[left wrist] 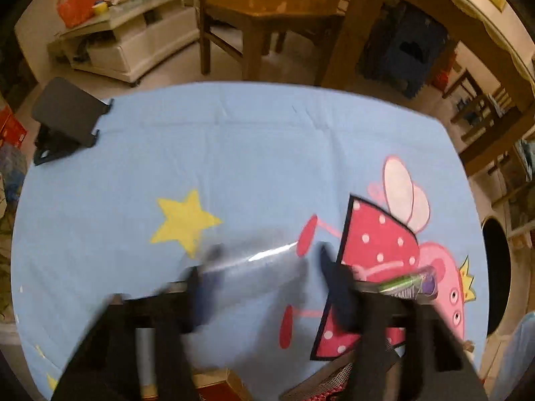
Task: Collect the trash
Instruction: 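Grasp the face mask with the right tool while the left tool grasps the clear cup, then carry mask and clear cup to the bin and release both inside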
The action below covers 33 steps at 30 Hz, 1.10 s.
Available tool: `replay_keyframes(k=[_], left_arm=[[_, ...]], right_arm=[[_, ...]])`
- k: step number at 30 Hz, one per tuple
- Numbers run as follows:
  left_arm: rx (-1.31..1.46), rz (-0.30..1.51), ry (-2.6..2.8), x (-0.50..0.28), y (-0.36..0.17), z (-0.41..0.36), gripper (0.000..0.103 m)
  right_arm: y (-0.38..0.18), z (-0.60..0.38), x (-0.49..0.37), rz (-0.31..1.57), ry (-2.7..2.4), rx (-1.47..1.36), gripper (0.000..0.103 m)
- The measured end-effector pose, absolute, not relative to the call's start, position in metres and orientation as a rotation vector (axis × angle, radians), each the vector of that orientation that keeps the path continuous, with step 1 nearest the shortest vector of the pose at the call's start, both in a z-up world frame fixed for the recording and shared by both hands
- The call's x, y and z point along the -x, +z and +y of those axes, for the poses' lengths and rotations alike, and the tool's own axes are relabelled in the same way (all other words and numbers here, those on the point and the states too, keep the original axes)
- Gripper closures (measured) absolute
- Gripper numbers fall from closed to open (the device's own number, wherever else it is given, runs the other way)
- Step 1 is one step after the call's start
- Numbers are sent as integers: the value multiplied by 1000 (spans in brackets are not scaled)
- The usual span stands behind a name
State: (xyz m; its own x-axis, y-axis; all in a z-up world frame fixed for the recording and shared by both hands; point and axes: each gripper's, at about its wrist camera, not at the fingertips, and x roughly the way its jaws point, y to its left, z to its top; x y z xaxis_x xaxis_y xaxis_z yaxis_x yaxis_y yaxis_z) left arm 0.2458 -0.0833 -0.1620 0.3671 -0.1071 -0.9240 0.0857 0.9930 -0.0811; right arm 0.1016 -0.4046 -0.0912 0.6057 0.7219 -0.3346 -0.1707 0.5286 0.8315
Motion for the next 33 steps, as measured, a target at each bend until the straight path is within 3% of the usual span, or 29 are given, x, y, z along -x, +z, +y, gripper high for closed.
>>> replay_keyframes(k=[6,18,29,33], left_arm=[[69,1167,-113,-229,-152,-70,63],[-151,811,-88,-130,-71,-94,62],[-208,716,-231,-98,-45,-153,62],[-245,708,-278,-92,-49,-179,62]], right_arm=[[-86,-406,-92,720,580,-851,97],[-90,-396,-70,747,507,-761,97],[-43,-479,-48,560,71,-618,97],[-64,-514,-49,535,-85,-627,97]])
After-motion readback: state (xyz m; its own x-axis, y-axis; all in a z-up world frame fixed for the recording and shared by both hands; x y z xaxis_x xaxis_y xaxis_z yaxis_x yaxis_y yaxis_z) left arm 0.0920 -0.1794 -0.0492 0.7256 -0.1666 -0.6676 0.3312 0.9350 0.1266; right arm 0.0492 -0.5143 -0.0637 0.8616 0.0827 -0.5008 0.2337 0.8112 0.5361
